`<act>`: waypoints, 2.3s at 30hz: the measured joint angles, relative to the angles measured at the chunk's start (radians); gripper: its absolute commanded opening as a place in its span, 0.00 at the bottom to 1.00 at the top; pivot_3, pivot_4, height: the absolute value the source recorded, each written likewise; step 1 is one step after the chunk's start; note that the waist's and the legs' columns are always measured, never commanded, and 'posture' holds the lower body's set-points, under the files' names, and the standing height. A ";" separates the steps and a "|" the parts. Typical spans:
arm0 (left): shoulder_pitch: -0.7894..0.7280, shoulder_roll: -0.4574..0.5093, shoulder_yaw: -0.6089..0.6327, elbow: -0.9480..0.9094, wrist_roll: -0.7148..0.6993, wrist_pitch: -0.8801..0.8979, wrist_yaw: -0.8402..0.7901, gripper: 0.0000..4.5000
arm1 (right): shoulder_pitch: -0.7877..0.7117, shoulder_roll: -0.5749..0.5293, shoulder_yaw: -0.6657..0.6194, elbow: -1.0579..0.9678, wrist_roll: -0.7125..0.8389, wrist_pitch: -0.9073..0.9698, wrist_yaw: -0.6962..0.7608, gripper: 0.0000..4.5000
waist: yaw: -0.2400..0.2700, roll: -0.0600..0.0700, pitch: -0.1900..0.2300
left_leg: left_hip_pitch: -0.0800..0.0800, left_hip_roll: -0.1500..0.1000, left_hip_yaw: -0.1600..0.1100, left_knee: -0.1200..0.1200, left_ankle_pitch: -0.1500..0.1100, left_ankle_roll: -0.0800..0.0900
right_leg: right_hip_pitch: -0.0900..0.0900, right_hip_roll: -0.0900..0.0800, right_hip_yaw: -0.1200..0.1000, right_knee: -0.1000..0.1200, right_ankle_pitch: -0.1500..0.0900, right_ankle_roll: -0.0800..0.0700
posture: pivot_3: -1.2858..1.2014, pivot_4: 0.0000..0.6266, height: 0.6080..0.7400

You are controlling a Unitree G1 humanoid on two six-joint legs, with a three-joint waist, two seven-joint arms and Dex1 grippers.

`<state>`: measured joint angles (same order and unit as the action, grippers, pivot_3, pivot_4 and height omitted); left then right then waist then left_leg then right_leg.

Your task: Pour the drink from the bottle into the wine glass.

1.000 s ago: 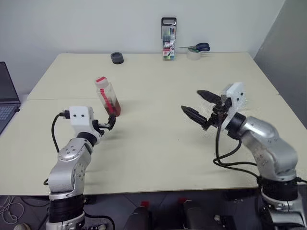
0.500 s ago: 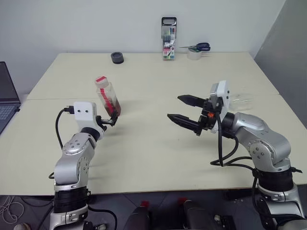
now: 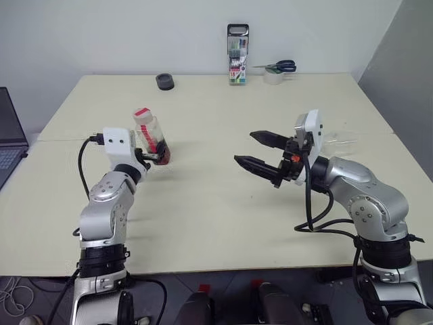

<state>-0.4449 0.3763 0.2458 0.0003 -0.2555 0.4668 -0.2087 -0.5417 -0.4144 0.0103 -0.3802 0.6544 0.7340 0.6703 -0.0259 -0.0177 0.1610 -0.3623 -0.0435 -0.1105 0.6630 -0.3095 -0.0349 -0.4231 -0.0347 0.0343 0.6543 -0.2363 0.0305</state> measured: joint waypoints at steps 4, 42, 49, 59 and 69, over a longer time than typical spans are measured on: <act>-0.077 0.001 -0.003 0.111 0.015 -0.062 -0.005 1.00 | 0.000 0.004 0.000 -0.017 0.006 0.000 -0.020 1.00 | 0.000 0.000 0.000 | 0.000 0.000 0.000 0.001 0.000 0.000 | 0.000 0.000 0.000 0.001 0.000 0.000 | 0.52 0.24 1.00; -0.220 0.013 -0.007 0.455 0.053 -0.296 -0.059 0.40 | 0.032 0.006 0.000 -0.053 0.035 0.017 -0.112 1.00 | -0.001 0.000 0.000 | -0.001 -0.001 0.001 0.001 0.000 0.000 | -0.002 -0.001 0.001 0.003 0.000 0.000 | 0.52 0.24 1.00; -0.192 0.012 -0.012 0.376 0.050 -0.234 -0.054 0.40 | 0.018 -0.001 0.005 -0.052 0.016 0.017 -0.128 1.00 | -0.001 0.000 0.000 | -0.001 -0.001 0.001 0.001 0.000 0.000 | -0.003 -0.001 0.001 0.004 0.000 0.000 | 0.52 0.24 1.00; -0.197 0.056 -0.250 0.083 -0.076 0.002 -0.461 0.40 | -0.090 0.029 0.012 -0.031 0.009 0.043 -0.147 1.00 | -0.004 0.000 0.000 | -0.002 -0.001 0.001 0.001 0.000 0.000 | -0.003 -0.001 0.001 0.004 0.000 0.000 | 0.52 0.24 1.00; -0.290 0.119 -0.379 -0.002 -0.152 0.042 -0.806 0.40 | -0.170 0.016 -0.010 -0.037 0.100 0.177 -0.171 1.00 | -0.006 0.000 0.000 | -0.002 0.000 0.002 0.001 0.000 0.000 | -0.004 0.000 0.001 0.004 0.000 0.000 | 0.52 0.24 1.00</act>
<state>-0.7347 0.4951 -0.1331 -0.0013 -0.4071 0.5085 -1.0148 -0.7122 -0.3984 0.0003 -0.4170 0.7549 0.9110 0.4997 -0.0315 -0.0176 0.1612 -0.3639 -0.0438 -0.1086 0.6642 -0.3096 -0.0346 -0.4268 -0.0344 0.0351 0.6586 -0.2364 0.0304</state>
